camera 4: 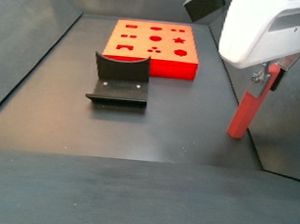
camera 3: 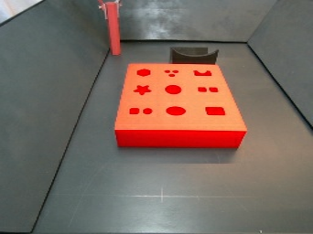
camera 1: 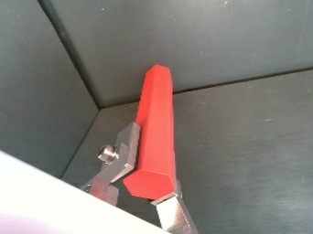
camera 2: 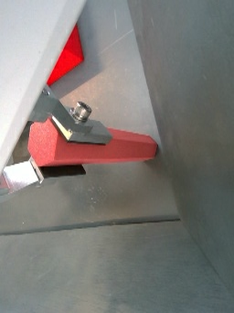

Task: Pick up the hexagon object. Move up. Move to above the board. Insert the hexagon object.
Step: Pick up the hexagon object, then move up.

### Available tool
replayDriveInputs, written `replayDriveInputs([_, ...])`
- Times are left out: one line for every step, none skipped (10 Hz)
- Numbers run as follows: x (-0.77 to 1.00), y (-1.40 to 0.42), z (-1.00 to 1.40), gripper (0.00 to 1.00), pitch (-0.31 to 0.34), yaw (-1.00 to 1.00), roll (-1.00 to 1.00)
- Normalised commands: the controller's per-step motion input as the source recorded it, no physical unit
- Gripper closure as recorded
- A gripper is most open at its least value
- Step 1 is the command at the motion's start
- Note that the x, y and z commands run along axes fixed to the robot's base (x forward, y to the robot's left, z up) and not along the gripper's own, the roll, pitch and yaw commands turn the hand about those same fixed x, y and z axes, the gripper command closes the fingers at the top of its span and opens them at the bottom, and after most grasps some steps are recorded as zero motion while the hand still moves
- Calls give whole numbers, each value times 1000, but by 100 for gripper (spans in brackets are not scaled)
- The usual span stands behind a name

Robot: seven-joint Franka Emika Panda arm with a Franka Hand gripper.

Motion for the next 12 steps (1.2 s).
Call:
replayDriveInputs([0,0,0,100,0,0,0])
replayDriveInputs([0,0,0,100,0,0,0])
replayDriveInputs([0,0,0,100,0,0,0])
replayDriveInputs([0,0,0,100,0,0,0])
replayDriveInputs([0,0,0,100,0,0,0])
replayDriveInputs([0,0,0,100,0,0,0])
replayDriveInputs([0,0,0,100,0,0,0])
replayDriveInputs([0,0,833,100,0,0,0])
replayDriveInputs([-25,-21,803,100,10,-27,-3])
replayDriveInputs([-42,-24,716,100,5,-30,6])
replayDriveInputs([-40,-14,640,100,9,-30,17])
replayDriveInputs([-31,5,413,100,31,-25,41])
